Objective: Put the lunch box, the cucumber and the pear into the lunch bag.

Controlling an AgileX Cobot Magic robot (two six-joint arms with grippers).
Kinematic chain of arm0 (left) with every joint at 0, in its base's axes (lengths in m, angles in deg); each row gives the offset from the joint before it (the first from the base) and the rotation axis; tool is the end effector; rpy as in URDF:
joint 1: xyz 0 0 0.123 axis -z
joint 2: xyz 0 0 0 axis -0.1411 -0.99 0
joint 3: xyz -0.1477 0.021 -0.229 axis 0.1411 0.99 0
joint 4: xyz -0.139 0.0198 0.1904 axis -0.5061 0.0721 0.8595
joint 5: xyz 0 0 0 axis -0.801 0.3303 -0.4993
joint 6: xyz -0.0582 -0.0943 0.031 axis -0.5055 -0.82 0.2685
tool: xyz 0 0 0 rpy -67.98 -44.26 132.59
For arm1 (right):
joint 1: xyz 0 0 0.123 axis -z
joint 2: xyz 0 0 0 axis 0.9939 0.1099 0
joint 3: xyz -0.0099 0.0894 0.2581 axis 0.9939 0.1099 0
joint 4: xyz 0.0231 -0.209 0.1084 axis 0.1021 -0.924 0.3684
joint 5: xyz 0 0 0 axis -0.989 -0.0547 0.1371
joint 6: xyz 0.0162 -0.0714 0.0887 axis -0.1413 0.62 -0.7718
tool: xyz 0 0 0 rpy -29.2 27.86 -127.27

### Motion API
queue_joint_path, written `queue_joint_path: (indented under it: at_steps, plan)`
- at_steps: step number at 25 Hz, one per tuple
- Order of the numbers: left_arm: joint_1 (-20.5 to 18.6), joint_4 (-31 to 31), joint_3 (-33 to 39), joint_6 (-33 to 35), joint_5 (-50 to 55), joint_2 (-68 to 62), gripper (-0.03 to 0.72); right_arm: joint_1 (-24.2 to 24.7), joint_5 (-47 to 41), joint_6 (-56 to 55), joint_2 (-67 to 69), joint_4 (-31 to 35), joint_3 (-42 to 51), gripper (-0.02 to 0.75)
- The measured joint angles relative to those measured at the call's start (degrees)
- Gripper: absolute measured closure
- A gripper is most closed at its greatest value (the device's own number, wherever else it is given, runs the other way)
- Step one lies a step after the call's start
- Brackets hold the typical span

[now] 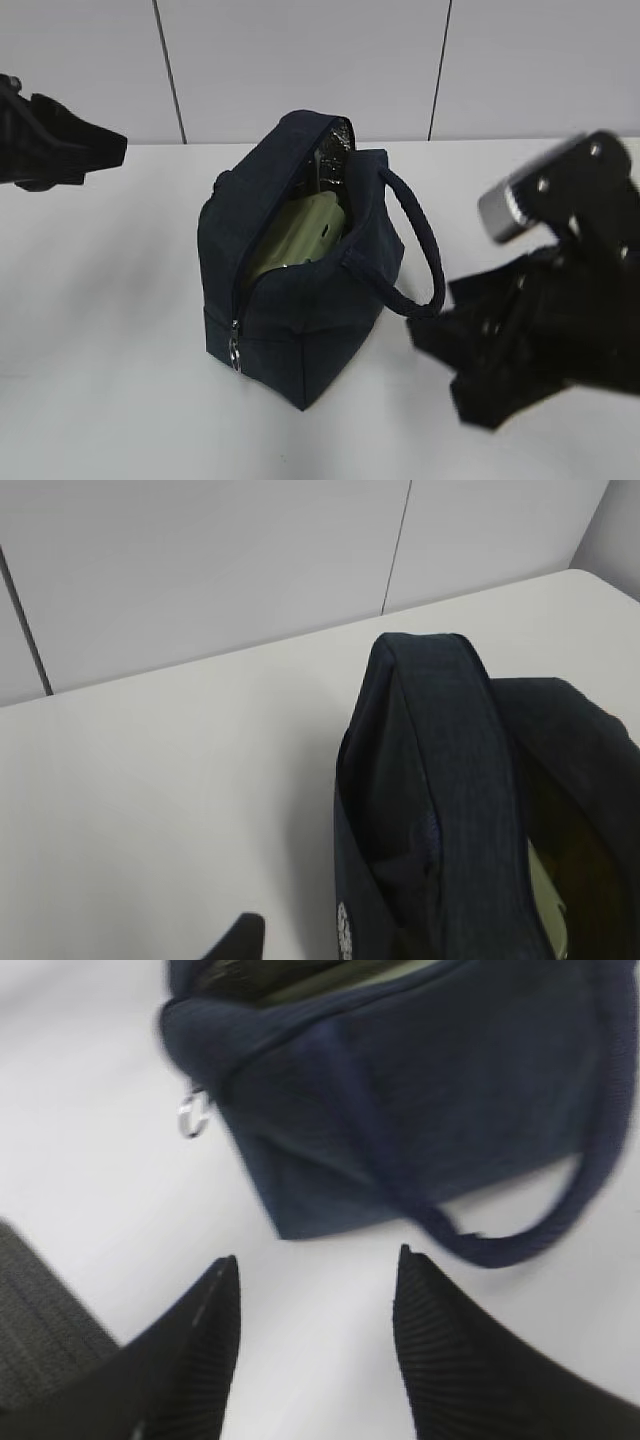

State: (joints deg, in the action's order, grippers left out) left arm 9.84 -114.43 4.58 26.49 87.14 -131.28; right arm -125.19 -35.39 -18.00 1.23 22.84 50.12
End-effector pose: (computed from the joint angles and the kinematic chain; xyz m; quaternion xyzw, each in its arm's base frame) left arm 0.2326 -0.1032 0.2856 0.2216 0.8479 -0.1571 0.4552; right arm 0.1666 0.1513 0.2195 -0.3060 0.8350 0.1802 0.4202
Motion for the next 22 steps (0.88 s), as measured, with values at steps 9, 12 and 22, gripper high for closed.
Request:
queue_joint_path:
  at_steps: [9,12,22]
  plan:
    - [0.0,0.0,0.8,0.0,0.4,0.0,0.446,-16.3,24.7,0.5,13.7,2.0,3.3,0.36]
    - [0.0,0.0,0.8,0.0,0.4,0.0,0.446,-16.3,29.5,0.8,22.3,2.0,0.2,0.36]
    - [0.0,0.0,0.8,0.1,0.5,0.0,0.446,-16.3,33.3,0.2,34.9,1.9,-8.8,0.362]
